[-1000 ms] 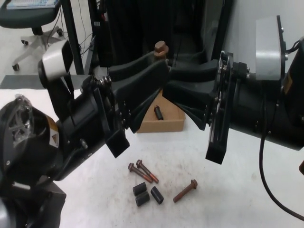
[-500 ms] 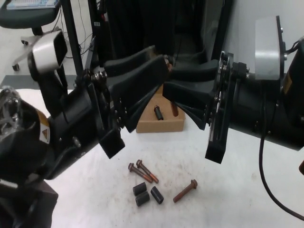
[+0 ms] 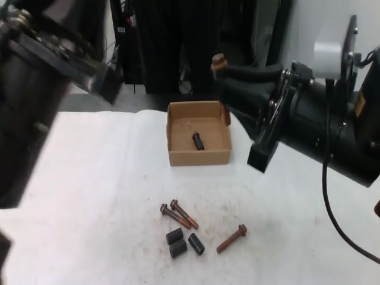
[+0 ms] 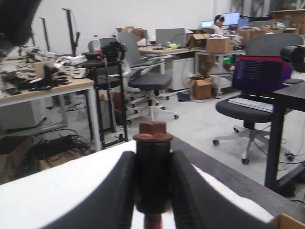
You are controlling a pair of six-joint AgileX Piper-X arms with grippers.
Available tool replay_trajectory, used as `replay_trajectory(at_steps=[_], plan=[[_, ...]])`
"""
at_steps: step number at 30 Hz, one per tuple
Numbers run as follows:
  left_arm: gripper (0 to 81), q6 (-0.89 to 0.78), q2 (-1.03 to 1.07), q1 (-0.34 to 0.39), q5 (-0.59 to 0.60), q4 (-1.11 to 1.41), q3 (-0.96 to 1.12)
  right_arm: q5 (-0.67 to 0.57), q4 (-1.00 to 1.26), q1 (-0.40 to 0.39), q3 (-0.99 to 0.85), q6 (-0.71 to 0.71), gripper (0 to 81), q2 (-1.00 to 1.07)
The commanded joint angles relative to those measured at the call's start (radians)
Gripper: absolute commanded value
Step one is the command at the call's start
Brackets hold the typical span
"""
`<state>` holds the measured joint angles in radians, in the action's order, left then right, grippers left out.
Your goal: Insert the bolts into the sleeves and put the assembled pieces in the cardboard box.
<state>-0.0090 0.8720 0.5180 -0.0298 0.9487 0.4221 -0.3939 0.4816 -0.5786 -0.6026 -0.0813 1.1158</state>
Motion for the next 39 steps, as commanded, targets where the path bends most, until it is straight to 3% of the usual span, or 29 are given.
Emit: replay_trajectory(at_steps=[1,4,8,11,15,20,24,31,39], plan=[[30.8,0.092,-0.099,-0.033,-0.208,-0.285,0.007,0.067,-0.025,0.02,-0.032,-0.021,0.8,-0.009],[17.0,0.091,-0.184,-0.039,-0.334,-0.581,0.007,0.097,-0.182,0.039,-0.084,-0.014,0.8,-0.005],[0.4,0.091,-0.244,-0.039,-0.349,-0.94,0.007,0.136,-0.371,0.073,-0.197,0.018,0.8,0.051],[0.1,0.031,-0.249,-0.039,-0.341,-1.136,0.007,0.134,-0.448,0.101,-0.282,0.012,0.8,0.126],[0.1,-0.09,-0.229,-0.039,-0.213,-1.293,0.007,0.134,-0.557,0.113,-0.414,-0.013,0.8,0.254],[0.1,-0.167,-0.184,-0.039,-0.031,-1.374,0.005,0.134,-0.69,0.115,-0.602,-0.013,0.8,0.434],[0.1,-0.176,-0.145,-0.039,0.023,-1.402,0.005,0.197,-0.815,0.117,-0.745,0.003,0.8,0.565],[0.1,-0.177,-0.114,-0.039,0.038,-1.404,-0.001,0.222,-0.923,0.16,-0.898,0.029,0.8,0.715],[0.1,-0.177,-0.114,-0.039,0.04,-1.401,-0.001,0.241,-1.007,0.192,-0.946,0.029,0.8,0.79]])
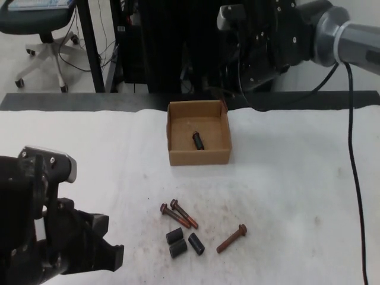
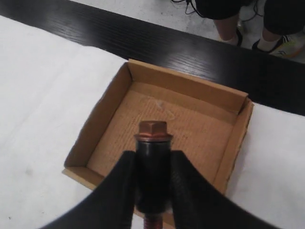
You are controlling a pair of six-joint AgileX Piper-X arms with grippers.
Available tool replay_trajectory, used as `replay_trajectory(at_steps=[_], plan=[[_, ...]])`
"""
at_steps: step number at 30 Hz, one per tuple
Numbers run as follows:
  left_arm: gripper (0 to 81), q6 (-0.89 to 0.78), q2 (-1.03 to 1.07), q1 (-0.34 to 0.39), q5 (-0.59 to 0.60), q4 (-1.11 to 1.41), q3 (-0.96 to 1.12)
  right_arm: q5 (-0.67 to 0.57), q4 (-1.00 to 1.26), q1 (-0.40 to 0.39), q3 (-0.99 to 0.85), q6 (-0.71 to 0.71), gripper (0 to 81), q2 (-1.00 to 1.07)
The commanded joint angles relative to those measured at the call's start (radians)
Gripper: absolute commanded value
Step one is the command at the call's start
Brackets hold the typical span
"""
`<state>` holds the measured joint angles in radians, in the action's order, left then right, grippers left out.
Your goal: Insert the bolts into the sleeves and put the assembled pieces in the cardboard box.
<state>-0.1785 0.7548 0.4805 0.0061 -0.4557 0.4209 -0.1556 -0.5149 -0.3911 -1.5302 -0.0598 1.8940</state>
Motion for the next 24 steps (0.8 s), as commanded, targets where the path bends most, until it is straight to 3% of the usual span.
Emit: replay_trajectory(at_steps=[1,7,15,24], plan=[[0.1,-0.007,0.004,-0.002,0.004,0.004,0.0,0.003,-0.012,0.004,-0.023,-0.001,0.8,0.028],[0.1,-0.007,0.004,-0.002,0.004,0.004,0.0,-0.014,0.062,0.004,-0.031,-0.132,0.8,0.101],[0.1,-0.007,0.004,-0.002,0.004,0.004,0.0,-0.052,0.103,0.004,-0.106,-0.127,0.3,0.177],[0.1,-0.007,0.004,-0.002,0.004,0.004,0.0,-0.062,0.16,0.004,-0.141,-0.127,32.9,0.189]])
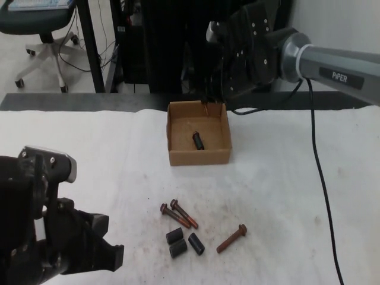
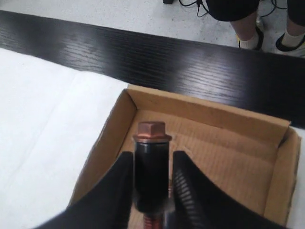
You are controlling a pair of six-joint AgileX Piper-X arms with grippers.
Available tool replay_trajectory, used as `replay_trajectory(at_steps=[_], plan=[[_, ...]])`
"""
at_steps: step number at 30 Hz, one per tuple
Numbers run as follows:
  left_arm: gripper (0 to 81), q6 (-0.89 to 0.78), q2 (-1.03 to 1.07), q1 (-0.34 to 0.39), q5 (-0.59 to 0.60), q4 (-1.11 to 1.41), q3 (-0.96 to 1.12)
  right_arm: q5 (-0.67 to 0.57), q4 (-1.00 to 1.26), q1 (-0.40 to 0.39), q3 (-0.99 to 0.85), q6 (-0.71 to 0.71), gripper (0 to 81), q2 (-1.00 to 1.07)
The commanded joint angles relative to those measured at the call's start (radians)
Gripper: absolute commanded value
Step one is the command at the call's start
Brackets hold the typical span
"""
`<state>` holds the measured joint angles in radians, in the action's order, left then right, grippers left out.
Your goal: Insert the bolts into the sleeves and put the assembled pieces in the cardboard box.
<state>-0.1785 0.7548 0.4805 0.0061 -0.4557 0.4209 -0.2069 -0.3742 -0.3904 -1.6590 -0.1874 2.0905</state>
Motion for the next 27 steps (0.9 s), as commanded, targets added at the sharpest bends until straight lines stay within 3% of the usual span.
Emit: replay_trajectory(at_steps=[1,4,8,17,22,27], plan=[[0.1,-0.007,0.004,-0.002,0.004,0.004,0.0,-0.011,0.014,0.003,-0.012,0.001,33.0,-0.008],[0.1,-0.007,0.004,-0.002,0.012,0.003,0.0,-0.012,-0.012,0.003,-0.012,0.001,25.3,-0.023],[0.1,-0.005,0.004,-0.002,0.065,0.003,0.0,-0.011,-0.068,0.003,-0.013,0.001,0.4,-0.068],[0.1,0.043,0.008,0.001,0.33,0.152,0.0,-0.016,-0.397,0.003,0.027,0.034,0.8,-0.273],[0.1,0.111,0.107,0.001,0.243,0.154,0.0,-0.053,-0.299,-0.007,0.264,-0.017,0.8,-0.535],[0.1,0.135,0.308,0.02,0.368,0.155,0.089,-0.053,-0.164,0.0,0.559,-0.062,0.8,-0.849]])
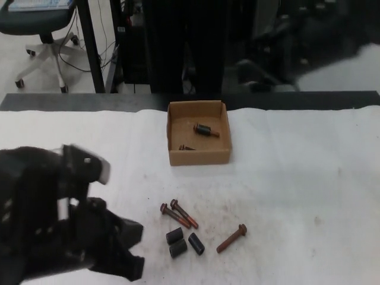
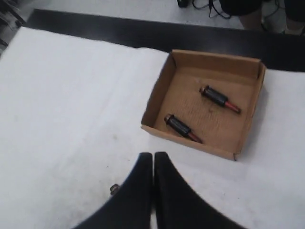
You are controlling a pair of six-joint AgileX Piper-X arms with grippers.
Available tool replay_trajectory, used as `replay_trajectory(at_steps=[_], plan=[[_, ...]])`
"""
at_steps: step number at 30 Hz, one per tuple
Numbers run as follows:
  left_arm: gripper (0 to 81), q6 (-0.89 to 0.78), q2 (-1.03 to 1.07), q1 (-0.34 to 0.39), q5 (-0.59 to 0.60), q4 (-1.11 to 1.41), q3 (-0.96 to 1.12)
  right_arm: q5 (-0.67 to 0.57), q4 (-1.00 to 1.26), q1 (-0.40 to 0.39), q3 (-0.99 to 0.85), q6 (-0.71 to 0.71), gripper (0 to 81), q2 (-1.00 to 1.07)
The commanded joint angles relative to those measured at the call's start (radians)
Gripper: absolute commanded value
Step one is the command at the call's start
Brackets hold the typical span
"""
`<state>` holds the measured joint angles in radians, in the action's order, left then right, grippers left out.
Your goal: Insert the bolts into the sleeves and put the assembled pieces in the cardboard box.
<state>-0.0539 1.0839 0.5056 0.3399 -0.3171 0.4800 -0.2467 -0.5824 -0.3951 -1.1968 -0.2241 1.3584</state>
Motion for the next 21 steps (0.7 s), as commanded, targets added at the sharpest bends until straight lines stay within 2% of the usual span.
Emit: replay_trajectory(at_steps=[1,5,9,13,16,19,21], plan=[[0.1,0.021,0.013,0.009,0.039,0.016,0.056,-0.018,0.042,0.005,0.149,-0.027,0.8,-0.177],[0.1,0.119,0.192,0.081,0.037,0.012,0.21,-0.076,-0.011,0.005,0.311,-0.027,0.8,-0.367],[0.1,0.189,0.379,0.171,0.037,-0.098,0.401,-0.077,-0.108,0.01,0.429,-0.027,0.8,-0.533],[0.1,0.319,0.579,0.244,0.034,-0.304,0.594,-0.066,-0.148,0.01,0.491,-0.029,0.8,-0.645],[1.0,0.333,0.684,0.283,0.004,-0.358,0.691,-0.056,-0.184,0.01,0.504,-0.03,0.8,-0.71],[9.5,0.34,0.753,0.309,-0.014,-0.384,0.764,-0.008,-0.239,0.01,0.504,-0.03,0.8,-0.774],[20.1,0.34,0.784,0.322,-0.041,-0.392,0.803,0.026,-0.28,0.01,0.504,-0.015,0.8,-0.808]])
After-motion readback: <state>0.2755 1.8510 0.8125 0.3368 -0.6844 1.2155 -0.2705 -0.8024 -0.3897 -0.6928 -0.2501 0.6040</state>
